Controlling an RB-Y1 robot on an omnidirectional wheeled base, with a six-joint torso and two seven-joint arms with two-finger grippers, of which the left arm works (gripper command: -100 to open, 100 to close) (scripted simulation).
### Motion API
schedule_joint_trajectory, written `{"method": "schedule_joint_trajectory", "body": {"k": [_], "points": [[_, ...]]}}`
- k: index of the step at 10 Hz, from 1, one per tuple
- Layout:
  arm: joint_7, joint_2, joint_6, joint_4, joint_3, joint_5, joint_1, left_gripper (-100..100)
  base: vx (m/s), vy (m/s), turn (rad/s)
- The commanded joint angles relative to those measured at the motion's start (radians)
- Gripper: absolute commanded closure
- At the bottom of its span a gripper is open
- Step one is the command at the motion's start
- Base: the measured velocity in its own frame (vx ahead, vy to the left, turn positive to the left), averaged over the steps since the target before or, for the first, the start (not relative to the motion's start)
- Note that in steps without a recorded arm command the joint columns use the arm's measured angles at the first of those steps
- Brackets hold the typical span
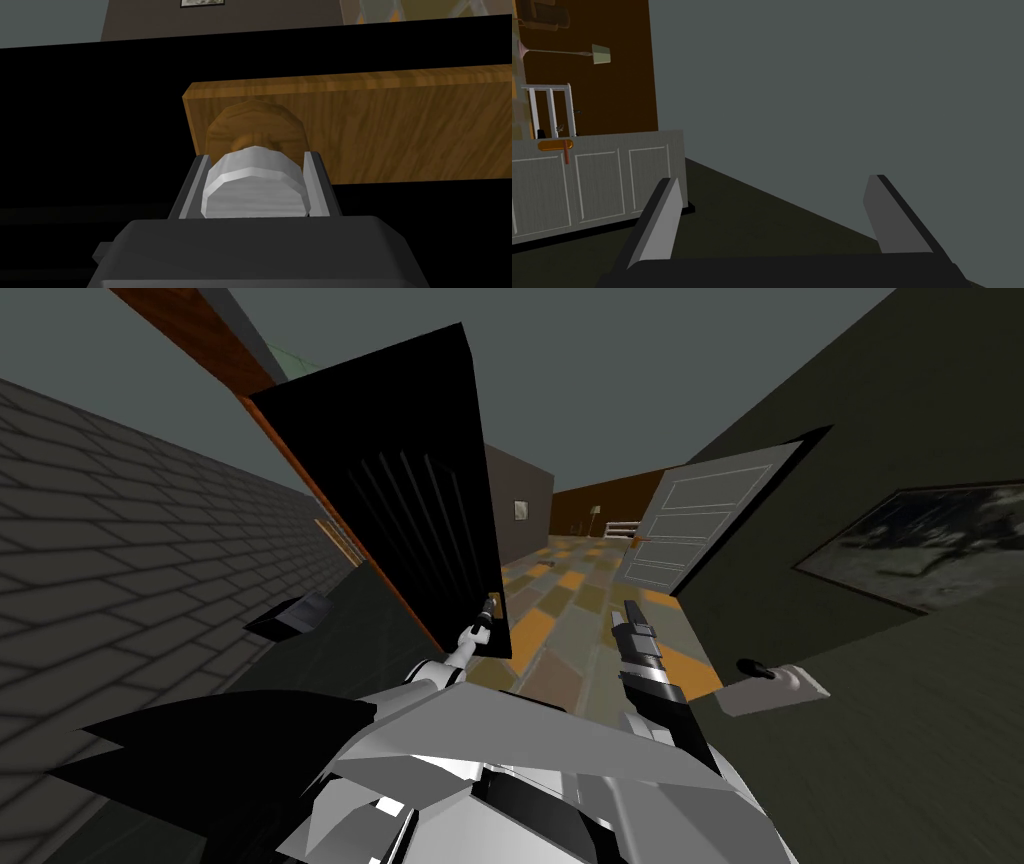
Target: Push the door open
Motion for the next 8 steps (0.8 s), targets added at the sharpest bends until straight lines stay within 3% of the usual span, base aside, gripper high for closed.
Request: {"method": "schedule_joint_trajectory", "body": {"k": [1, 8], "points": [[-0.01, 0.014, 0.005, -0.005, 0.026, 0.007, 0.002, 100, 0.201, -0.109, 0.079], [-0.038, 0.039, 0.002, 0.007, 0.104, 0.03, 0.011, 100, 0.189, -0.097, 0.066]]}}
